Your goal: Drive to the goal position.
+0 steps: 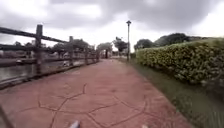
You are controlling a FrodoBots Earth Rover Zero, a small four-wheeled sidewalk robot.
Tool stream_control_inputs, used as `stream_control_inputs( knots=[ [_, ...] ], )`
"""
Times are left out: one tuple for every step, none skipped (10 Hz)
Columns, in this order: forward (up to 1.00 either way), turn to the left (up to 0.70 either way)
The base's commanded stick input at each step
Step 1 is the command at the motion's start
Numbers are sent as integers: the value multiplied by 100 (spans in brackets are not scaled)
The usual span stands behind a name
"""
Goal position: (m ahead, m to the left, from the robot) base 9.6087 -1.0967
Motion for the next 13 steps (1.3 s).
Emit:
stream_control_inputs(
  knots=[
    [70,0],
    [70,0],
    [70,0],
    [70,0],
    [70,0],
    [70,0],
    [70,0],
    [70,0],
    [70,0],
    [70,0],
    [70,0],
    [70,0],
    [70,0]
  ],
)
